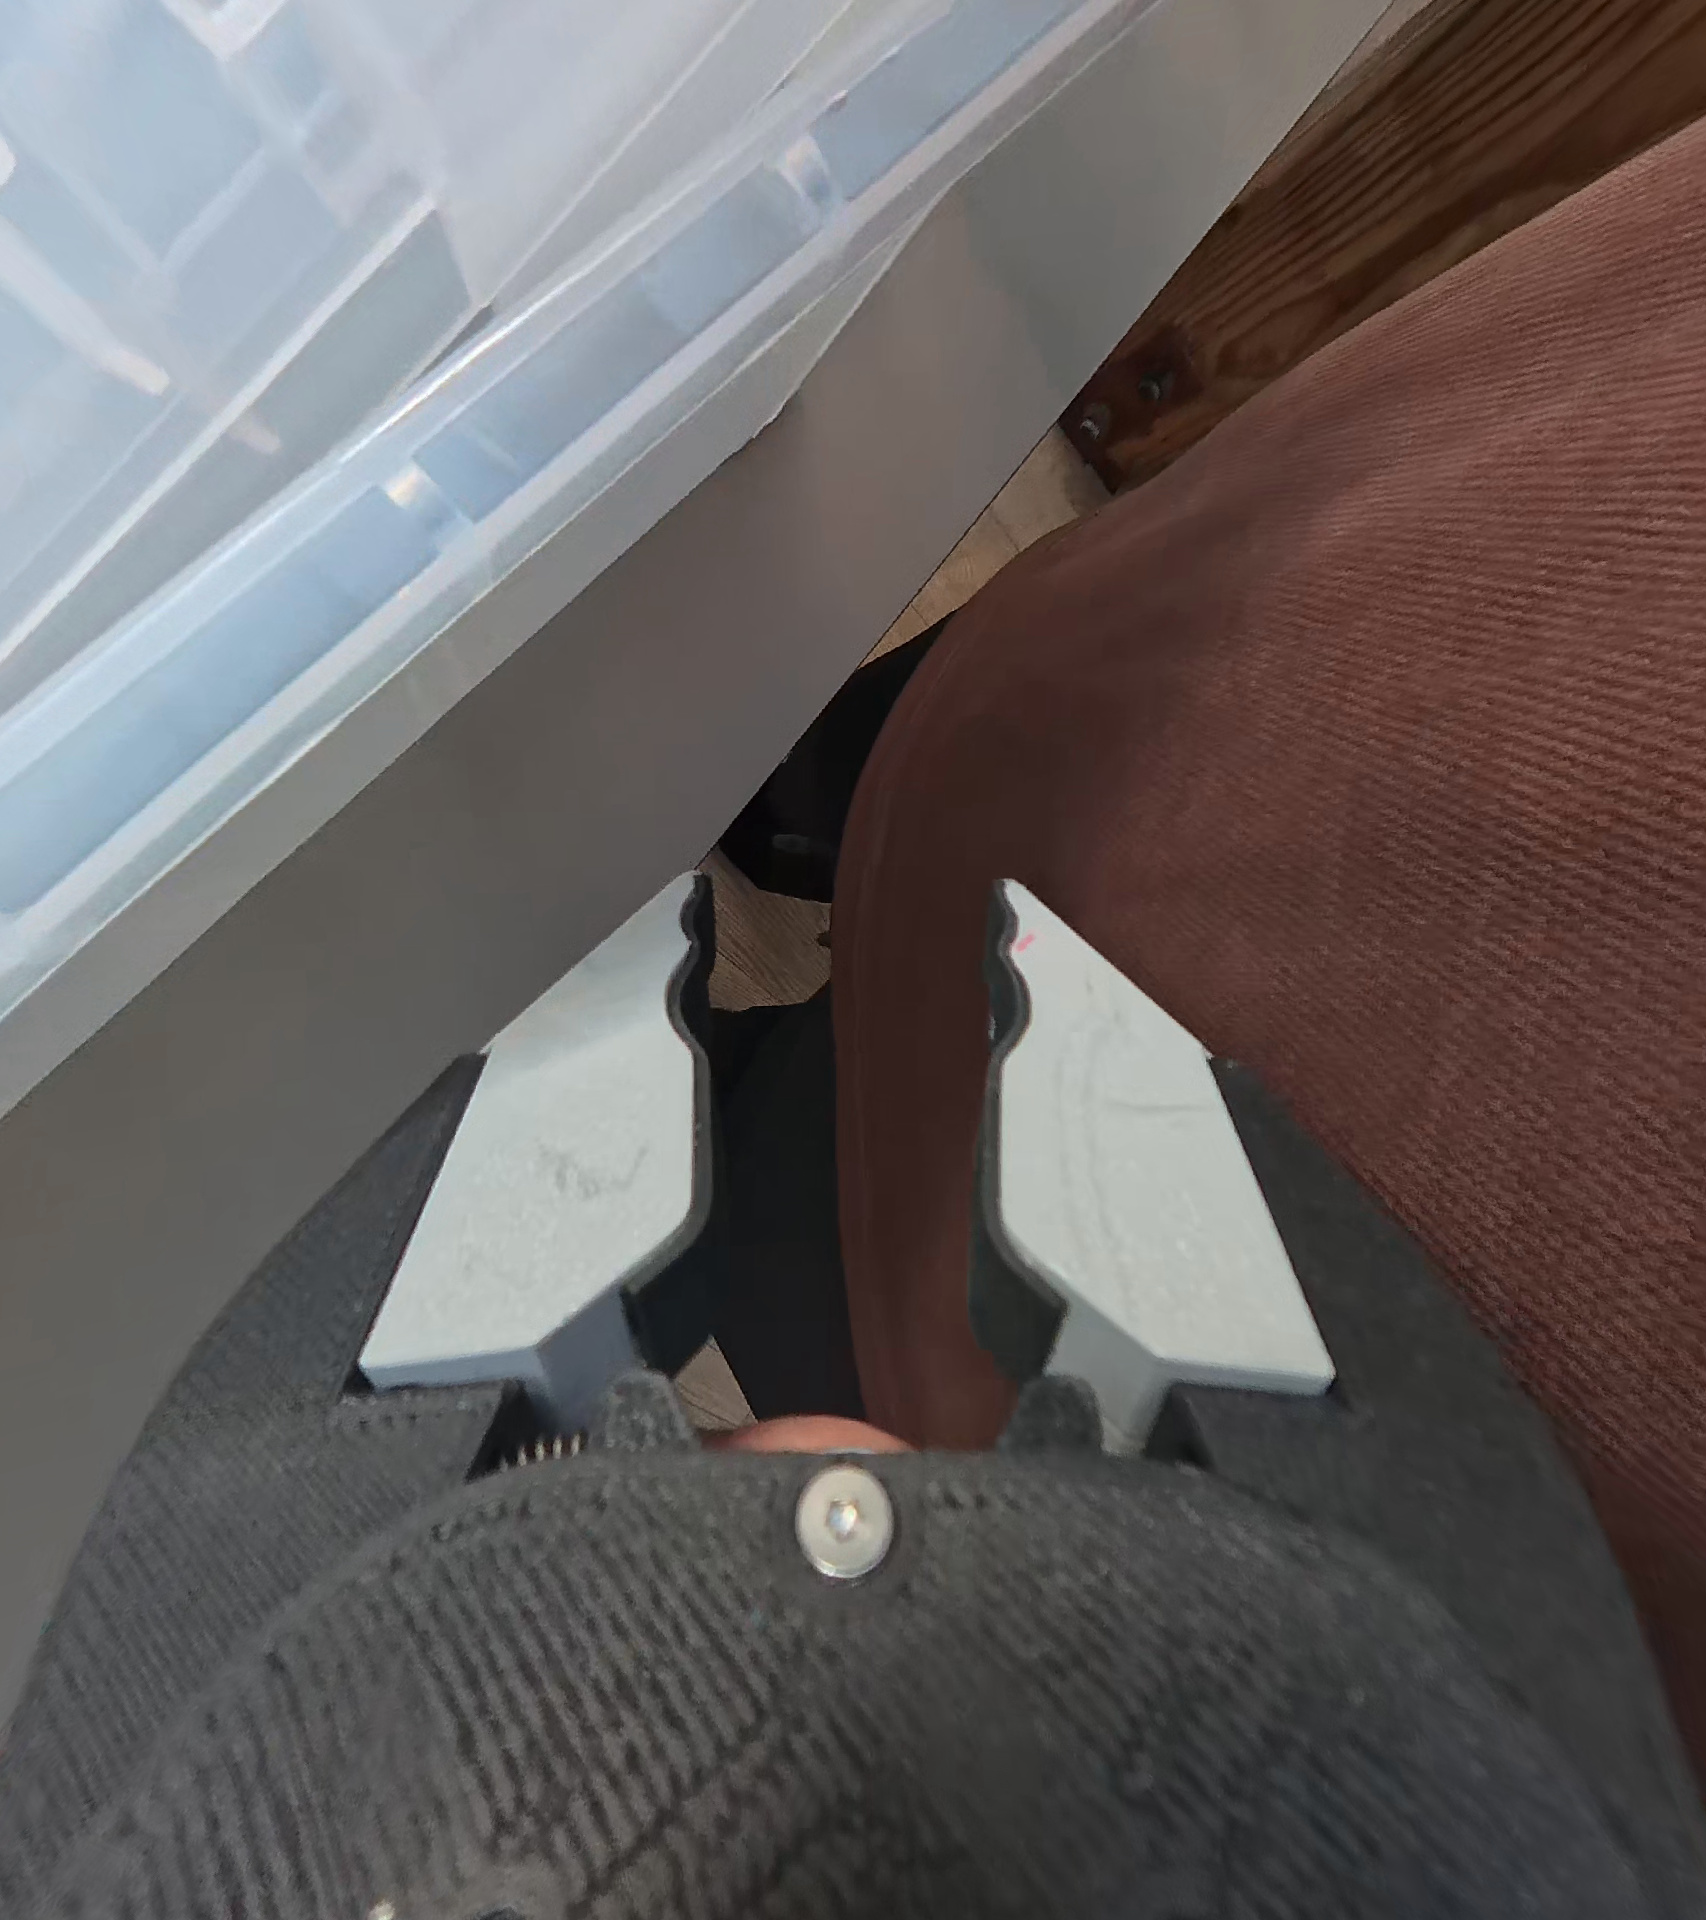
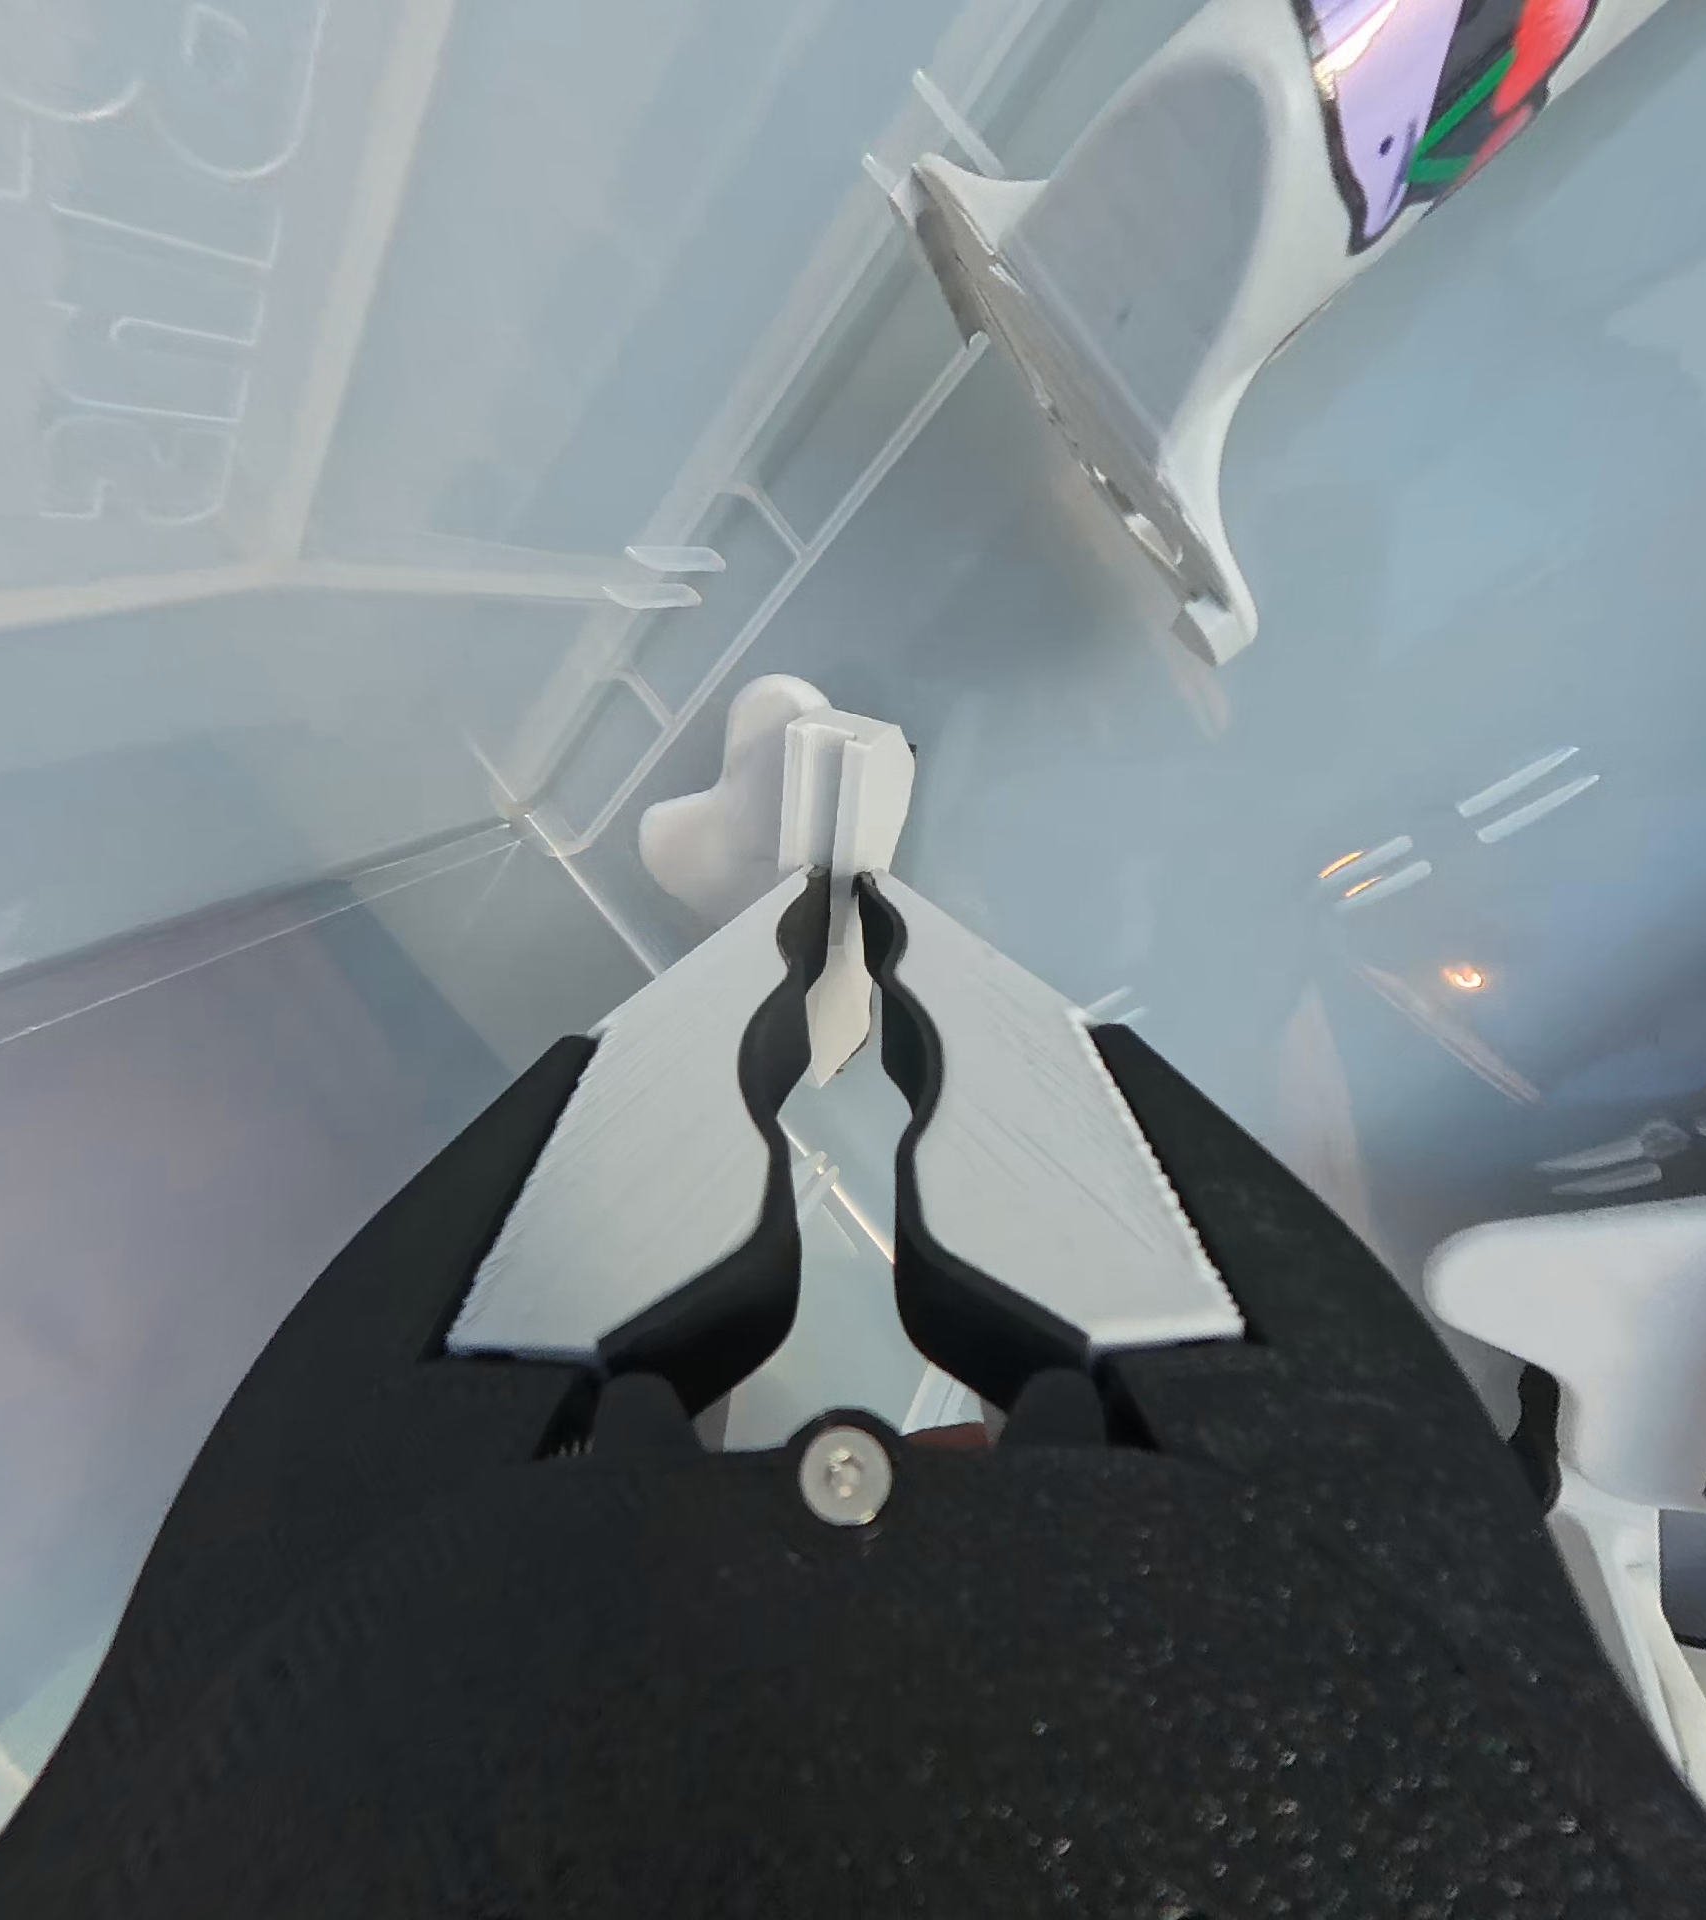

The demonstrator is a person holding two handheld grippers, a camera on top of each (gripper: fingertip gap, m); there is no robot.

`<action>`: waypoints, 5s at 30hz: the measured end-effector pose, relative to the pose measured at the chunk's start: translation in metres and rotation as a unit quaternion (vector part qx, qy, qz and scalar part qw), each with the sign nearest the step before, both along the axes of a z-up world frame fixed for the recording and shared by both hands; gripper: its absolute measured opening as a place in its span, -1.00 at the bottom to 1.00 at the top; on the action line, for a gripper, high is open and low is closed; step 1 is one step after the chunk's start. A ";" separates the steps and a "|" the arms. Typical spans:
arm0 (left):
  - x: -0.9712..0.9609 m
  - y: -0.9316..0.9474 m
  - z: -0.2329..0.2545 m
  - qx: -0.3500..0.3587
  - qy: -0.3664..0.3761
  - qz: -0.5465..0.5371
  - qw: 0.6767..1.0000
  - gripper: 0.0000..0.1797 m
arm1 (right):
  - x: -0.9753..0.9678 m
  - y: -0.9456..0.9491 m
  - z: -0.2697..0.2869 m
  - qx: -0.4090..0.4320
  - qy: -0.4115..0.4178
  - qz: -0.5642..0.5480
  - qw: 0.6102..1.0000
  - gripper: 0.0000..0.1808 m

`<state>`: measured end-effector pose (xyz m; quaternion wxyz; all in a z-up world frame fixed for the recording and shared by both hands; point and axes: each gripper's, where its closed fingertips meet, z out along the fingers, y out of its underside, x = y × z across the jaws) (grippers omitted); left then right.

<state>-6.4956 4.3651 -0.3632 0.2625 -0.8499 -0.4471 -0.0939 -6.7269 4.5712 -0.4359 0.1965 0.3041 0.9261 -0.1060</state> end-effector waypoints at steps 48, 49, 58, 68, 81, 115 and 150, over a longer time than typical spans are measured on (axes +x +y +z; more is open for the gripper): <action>-0.023 0.001 0.232 0.466 0.087 -0.069 0.878 -0.46 | 0.142 -0.211 0.359 -0.682 0.091 -0.052 0.724 -0.81; -0.023 -0.001 0.233 0.465 0.090 -0.070 0.878 -0.52 | 0.147 -0.217 0.359 -0.679 0.094 -0.047 0.726 -0.81; -0.025 -0.026 0.237 0.454 0.114 -0.059 0.882 -0.80 | 0.162 -0.242 0.373 -0.688 0.114 -0.014 0.717 -0.82; -0.064 -0.061 0.213 0.211 0.327 -0.041 0.920 -0.83 | 0.151 -0.262 0.346 -0.619 0.093 -0.010 0.780 -0.79; -0.110 -0.083 0.201 -0.095 0.523 -0.111 0.839 -0.83 | 0.119 -0.241 0.314 -0.535 0.132 -0.072 0.831 -0.73; -0.084 -0.056 0.203 0.022 0.518 -0.139 0.844 -0.82 | 0.151 -0.248 0.295 -0.501 0.074 -0.062 0.860 -0.76; -0.065 -0.066 0.327 0.651 0.215 -0.038 0.727 -0.83 | 0.239 -0.220 0.313 -0.450 -0.075 0.104 0.884 -0.31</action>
